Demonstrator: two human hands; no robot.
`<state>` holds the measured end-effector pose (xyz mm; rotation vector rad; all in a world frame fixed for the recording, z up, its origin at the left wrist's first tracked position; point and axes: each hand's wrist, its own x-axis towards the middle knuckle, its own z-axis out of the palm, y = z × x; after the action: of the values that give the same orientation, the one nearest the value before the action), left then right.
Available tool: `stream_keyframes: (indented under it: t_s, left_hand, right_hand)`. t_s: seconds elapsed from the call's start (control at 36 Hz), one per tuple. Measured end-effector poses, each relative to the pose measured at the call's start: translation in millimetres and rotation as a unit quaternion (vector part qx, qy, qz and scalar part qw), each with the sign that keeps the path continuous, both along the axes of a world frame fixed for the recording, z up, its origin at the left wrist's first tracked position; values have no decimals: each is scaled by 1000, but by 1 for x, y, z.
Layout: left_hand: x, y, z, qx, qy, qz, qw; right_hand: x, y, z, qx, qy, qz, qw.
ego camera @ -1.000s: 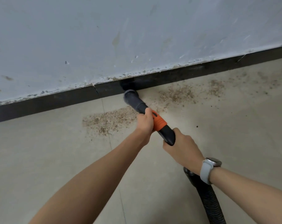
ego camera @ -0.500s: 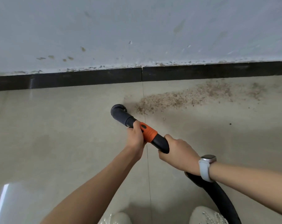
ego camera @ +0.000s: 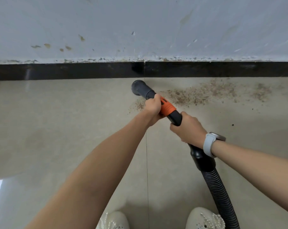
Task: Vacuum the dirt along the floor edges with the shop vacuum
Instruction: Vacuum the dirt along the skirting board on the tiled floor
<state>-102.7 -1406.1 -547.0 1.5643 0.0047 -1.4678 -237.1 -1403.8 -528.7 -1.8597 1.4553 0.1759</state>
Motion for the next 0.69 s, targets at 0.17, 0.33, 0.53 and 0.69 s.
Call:
stream_keyframes:
  t_s: [0.17,0.33,0.53,0.69]
  left_hand:
    - [-2,-7,4,-17,25,41,999]
    - [22,28,-1,-19,17,125,992]
    - [41,80,-7,12,-13,208,978]
    - [43,96,-10,35,-23,204,978]
  right_hand:
    - [0,-16,15,-12,17,33,999]
    - [25,0,24,6,-7,124,992]
    - [54,37,14,26,4,198,980]
    - [55,49,14,37,12,207,978]
